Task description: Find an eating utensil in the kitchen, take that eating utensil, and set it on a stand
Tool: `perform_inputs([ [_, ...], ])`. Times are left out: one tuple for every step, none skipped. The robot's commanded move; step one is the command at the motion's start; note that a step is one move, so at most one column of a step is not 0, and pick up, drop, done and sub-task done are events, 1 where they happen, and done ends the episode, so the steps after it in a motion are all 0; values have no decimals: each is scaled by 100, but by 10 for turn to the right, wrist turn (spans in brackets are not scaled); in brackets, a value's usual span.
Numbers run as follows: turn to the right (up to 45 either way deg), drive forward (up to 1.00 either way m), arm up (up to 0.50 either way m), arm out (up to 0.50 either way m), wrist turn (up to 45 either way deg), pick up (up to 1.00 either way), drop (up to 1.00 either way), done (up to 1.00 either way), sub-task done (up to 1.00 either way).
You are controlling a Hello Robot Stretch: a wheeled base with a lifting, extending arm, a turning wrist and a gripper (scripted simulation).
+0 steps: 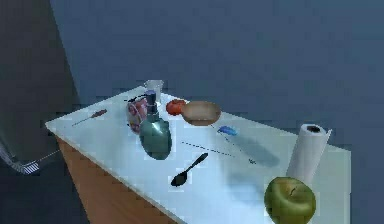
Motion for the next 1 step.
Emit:
perform_inputs([
  [-450,0,0,0,0,0,0,0,0],
])
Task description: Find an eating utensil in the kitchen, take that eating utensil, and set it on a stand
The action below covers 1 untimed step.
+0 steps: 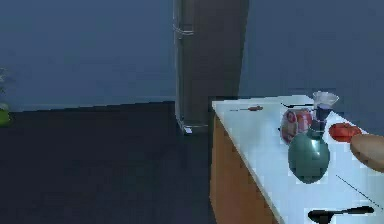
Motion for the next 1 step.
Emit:
perform_inputs([
  [-390,0,0,0,0,0,0,0,0],
])
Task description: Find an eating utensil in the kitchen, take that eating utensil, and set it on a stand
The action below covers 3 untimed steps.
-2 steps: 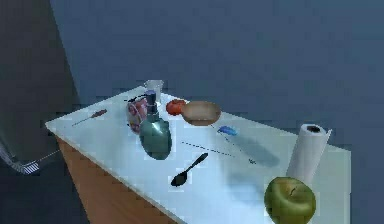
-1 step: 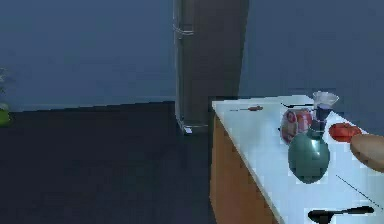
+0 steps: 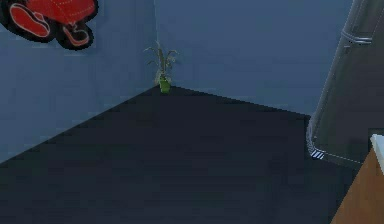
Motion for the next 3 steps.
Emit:
perform_inputs([
  [0,0,50,0,0,0,0,0,0],
  [0,0,38,0,0,0,0,0,0],
  [0,0,0,18,0,0,0,0,0],
])
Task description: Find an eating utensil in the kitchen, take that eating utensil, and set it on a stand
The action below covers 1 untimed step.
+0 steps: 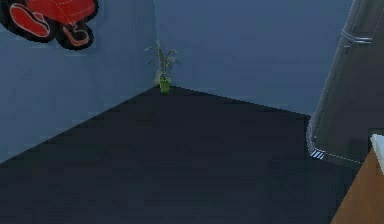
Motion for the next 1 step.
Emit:
perform_inputs([
  [0,0,0,0,450,0,0,0,0],
])
